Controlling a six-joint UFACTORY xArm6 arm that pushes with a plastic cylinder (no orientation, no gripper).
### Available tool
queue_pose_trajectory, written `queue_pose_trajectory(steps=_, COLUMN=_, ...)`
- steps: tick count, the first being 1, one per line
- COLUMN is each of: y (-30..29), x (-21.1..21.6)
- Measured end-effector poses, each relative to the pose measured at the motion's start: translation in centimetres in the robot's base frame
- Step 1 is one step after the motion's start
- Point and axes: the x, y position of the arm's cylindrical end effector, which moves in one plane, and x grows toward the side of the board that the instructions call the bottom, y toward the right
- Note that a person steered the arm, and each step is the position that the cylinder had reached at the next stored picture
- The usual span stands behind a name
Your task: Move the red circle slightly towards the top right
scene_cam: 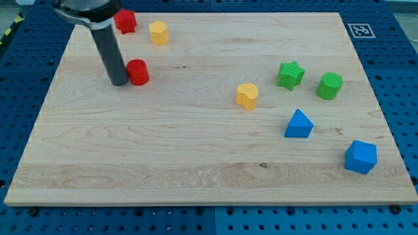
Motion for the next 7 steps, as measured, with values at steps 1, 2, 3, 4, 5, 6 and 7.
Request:
queue_pose_trajectory(steps=1, y=2.8, x=-0.1)
queue_pose_trajectory(steps=2, y=4.2, x=-0.5)
queue_pose_trajectory(steps=3, y=4.1, x=-0.7)
queue_pose_trajectory(steps=4, y=4.1, x=-1.0)
queue_pose_trajectory(steps=5, y=4.1, x=-2.0)
queue_pose_trajectory(steps=6, y=4.2, x=-3.3)
queue_pose_trajectory(steps=7, y=5.7, x=-3.4)
